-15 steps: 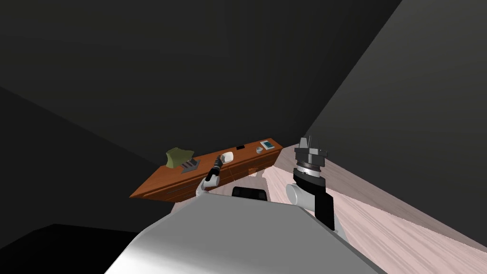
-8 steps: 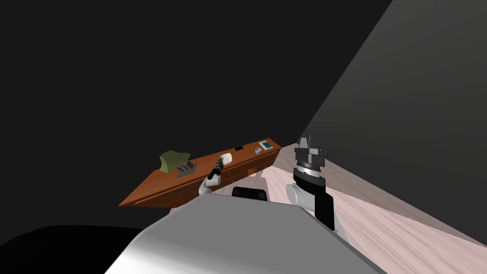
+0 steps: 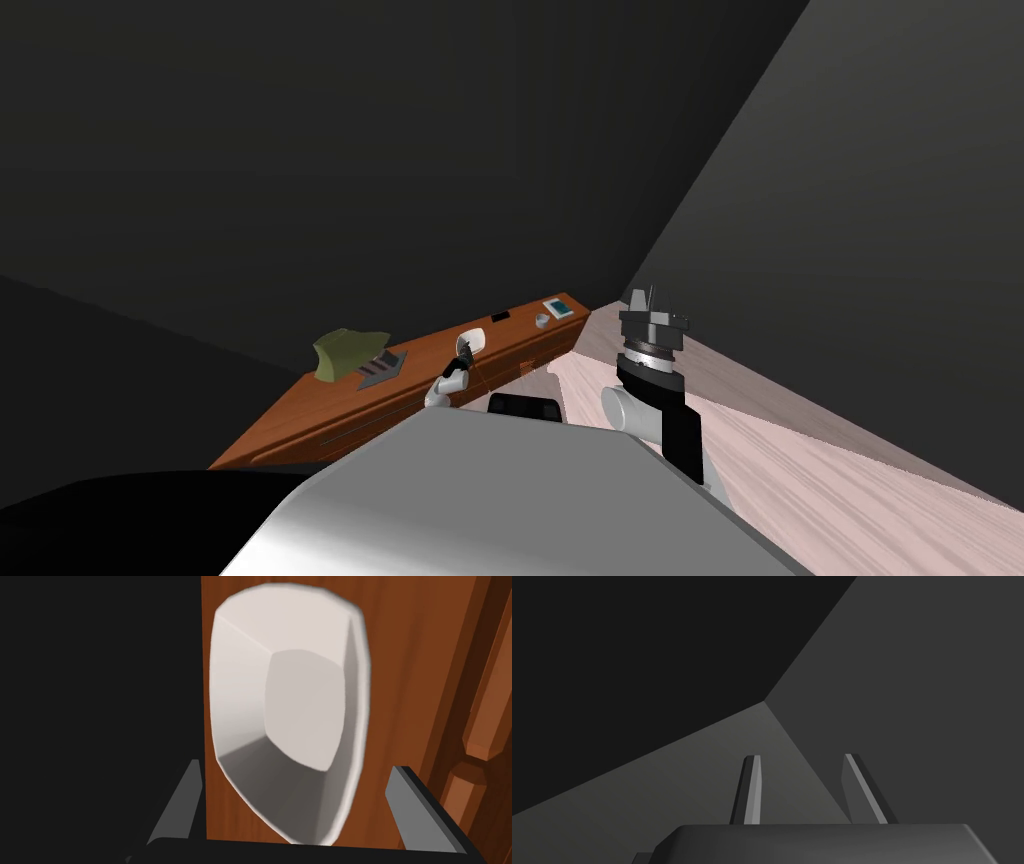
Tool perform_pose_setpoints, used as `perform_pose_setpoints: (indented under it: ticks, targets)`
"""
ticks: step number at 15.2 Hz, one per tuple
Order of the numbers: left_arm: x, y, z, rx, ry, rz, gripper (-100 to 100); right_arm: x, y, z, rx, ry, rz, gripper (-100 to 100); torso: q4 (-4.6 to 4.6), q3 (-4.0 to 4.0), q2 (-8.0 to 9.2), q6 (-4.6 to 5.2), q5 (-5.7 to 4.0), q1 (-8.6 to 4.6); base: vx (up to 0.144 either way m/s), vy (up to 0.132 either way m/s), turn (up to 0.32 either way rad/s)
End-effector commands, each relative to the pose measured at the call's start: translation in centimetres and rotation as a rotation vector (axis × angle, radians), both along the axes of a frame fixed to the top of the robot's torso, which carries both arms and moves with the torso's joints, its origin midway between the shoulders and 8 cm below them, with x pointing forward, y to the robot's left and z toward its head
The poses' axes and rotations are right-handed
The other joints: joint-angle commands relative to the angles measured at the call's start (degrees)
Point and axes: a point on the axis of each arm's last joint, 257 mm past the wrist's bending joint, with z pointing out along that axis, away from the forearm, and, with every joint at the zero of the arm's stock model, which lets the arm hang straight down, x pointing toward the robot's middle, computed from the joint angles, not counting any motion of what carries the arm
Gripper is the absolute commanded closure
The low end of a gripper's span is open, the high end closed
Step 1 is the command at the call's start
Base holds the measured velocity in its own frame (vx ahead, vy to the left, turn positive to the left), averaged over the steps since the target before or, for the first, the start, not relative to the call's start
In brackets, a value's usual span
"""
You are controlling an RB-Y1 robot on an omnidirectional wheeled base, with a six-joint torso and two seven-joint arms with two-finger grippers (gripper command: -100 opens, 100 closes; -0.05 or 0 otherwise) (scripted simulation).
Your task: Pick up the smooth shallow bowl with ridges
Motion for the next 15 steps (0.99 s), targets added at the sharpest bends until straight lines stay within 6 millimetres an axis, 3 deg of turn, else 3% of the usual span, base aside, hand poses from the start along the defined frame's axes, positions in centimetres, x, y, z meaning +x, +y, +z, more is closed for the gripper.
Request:
perform_pose_setpoints:
  ticks: [1, 2, 9, 10, 15]
  targets:
    - [-1.3, -1.6, -2.0, -0.036, 0.056, 0.006, -100, 0.0, 0.0, 0.0, 0.0, 0.0, 0.0, 0, 0.0, 0.0, 0.0, 0.0, 0.0, 0.0, 0.147, 0.072, -0.056]
    - [-2.1, -2.4, -2.9, -0.052, 0.079, 0.008, -100, 0.0, 0.0, 0.0, 0.0, 0.0, 0.0, 0, -0.01, -0.04, -0.07, 0.0, 0.02, 0.06, 0.144, 0.071, -0.044]
    - [-2.4, -2.5, -3.2, -0.043, 0.065, 0.006, -100, 0.0, 0.0, 0.0, 0.0, 0.0, 0.0, 0, 0.03, 0.09, 0.16, -0.01, -0.01, -0.06, 0.07, 0.028, -0.003]
    - [-2.4, -2.6, -3.3, -0.042, 0.063, 0.006, 100, 0.0, 0.0, 0.0, 0.0, 0.0, 0.0, 0, 0.04, 0.12, 0.22, -0.01, -0.02, -0.09, 0.009, 0.001, 0.003]
    - [-2.1, -2.3, -2.9, -0.044, 0.067, 0.006, 100, 0.0, 0.0, 0.0, 0.0, 0.0, 0.0, 0, 0.13, 0.3, 0.5, -0.02, -0.05, -0.19, -0.007, -0.002, -0.001]
